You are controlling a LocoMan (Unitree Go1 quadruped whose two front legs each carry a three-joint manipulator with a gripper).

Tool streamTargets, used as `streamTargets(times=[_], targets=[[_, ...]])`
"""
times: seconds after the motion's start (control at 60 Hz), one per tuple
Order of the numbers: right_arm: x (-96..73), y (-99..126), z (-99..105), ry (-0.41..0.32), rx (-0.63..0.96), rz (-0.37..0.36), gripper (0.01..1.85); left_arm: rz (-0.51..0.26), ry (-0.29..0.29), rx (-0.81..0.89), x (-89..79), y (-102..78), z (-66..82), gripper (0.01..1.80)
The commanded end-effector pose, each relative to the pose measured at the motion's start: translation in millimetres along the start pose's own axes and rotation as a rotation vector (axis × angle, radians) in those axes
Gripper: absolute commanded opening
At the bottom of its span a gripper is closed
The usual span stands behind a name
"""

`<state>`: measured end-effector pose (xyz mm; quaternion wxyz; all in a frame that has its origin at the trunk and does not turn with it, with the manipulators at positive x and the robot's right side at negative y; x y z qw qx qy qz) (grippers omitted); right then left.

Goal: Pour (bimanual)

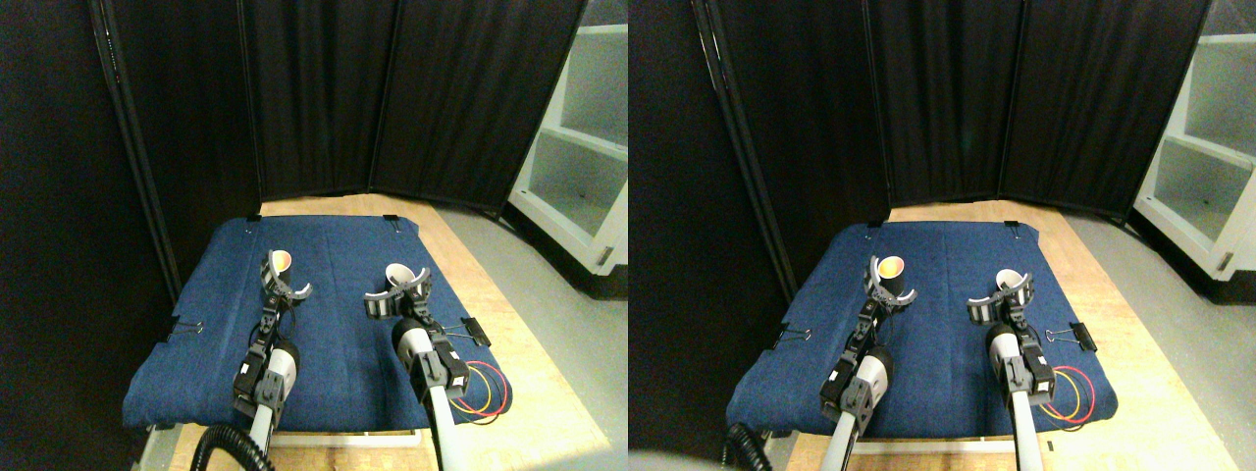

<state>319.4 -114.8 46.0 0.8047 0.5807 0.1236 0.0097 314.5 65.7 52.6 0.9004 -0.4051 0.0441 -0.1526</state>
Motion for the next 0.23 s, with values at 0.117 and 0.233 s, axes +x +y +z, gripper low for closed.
streamTargets(times=[0.117, 0.233], targets=[[-2.7, 13.3, -0.4, -0.024, -0.005, 0.062, 1.4, -0.171, 0.005, 0.325, 2.2, -10.5, 5.1, 0.81], [-1.7, 12.1, -0.5, -0.022, -0.013, 0.066, 1.4, -0.206, 0.001, 0.401, 2.1, -14.6, 3.6, 0.82]])
